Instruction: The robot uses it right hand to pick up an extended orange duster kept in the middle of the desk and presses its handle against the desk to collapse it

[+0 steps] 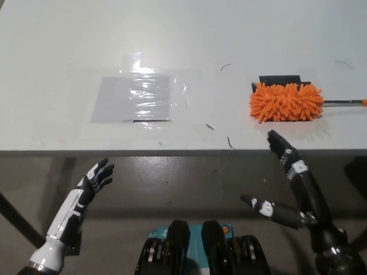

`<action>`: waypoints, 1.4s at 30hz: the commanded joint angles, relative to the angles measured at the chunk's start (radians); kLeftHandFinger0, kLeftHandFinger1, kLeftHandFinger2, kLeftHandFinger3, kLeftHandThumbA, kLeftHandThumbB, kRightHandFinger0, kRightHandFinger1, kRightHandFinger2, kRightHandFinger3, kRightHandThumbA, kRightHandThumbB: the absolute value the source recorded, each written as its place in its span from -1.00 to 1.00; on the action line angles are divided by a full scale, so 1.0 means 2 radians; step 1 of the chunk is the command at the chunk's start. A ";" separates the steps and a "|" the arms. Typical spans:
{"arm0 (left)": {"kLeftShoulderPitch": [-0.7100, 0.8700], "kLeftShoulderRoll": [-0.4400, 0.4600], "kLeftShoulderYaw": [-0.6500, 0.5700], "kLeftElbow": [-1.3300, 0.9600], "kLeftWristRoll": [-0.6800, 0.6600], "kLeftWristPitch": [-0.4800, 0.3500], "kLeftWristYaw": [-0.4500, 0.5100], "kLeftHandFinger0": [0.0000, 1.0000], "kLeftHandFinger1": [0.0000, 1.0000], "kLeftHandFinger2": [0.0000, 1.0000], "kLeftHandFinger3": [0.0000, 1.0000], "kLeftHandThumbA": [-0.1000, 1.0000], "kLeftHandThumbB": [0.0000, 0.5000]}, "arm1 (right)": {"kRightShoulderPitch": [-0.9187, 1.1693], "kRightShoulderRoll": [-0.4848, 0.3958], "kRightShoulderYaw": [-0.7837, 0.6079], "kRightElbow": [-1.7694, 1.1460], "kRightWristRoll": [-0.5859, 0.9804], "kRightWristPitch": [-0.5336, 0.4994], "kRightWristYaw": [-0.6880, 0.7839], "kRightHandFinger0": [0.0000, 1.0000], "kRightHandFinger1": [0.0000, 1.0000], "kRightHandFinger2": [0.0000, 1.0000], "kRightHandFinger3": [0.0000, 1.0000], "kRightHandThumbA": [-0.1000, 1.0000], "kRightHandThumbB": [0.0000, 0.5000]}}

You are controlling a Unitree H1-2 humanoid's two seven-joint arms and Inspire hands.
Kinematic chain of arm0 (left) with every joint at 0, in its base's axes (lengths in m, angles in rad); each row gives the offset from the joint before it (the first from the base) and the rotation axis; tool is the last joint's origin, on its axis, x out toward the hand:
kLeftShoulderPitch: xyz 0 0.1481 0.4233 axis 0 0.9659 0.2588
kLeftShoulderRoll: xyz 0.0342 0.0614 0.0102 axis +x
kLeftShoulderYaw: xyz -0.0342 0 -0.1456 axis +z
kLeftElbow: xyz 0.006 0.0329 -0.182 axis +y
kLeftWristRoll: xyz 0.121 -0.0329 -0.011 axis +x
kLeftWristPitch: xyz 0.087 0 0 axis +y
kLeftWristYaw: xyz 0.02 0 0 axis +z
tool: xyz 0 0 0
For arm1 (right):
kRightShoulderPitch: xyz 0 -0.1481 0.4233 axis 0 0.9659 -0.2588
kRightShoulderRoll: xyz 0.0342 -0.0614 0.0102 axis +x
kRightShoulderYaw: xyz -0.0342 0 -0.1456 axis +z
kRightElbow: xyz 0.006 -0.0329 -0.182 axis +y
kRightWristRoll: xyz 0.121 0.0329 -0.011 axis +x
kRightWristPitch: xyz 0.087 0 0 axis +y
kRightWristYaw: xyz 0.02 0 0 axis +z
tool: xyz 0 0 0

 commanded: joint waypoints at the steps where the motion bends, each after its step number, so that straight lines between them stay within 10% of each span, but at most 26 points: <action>1: -0.004 0.006 0.002 -0.027 -0.031 -0.032 -0.017 1.00 1.00 1.00 1.00 1.00 0.08 | -0.008 -0.016 -0.025 -0.067 -0.036 -0.040 -0.014 1.00 1.00 1.00 1.00 0.80 -0.21; 6: -0.003 0.005 0.002 -0.026 -0.027 -0.030 -0.019 1.00 1.00 1.00 1.00 1.00 0.15 | -0.073 -0.082 -0.058 -0.167 -0.097 0.105 0.025 1.00 1.00 1.00 1.00 0.80 0.33; 19: -0.004 0.007 0.000 -0.026 -0.028 -0.016 -0.023 1.00 1.00 1.00 1.00 1.00 0.24 | -0.271 -0.168 -0.028 -0.104 -0.136 0.253 0.080 1.00 1.00 1.00 1.00 0.75 0.22; 42: 0.001 0.007 0.000 -0.023 -0.026 -0.016 -0.030 1.00 1.00 1.00 1.00 1.00 0.15 | -0.552 -0.160 0.170 0.364 -0.192 0.269 0.206 1.00 1.00 1.00 1.00 0.91 0.74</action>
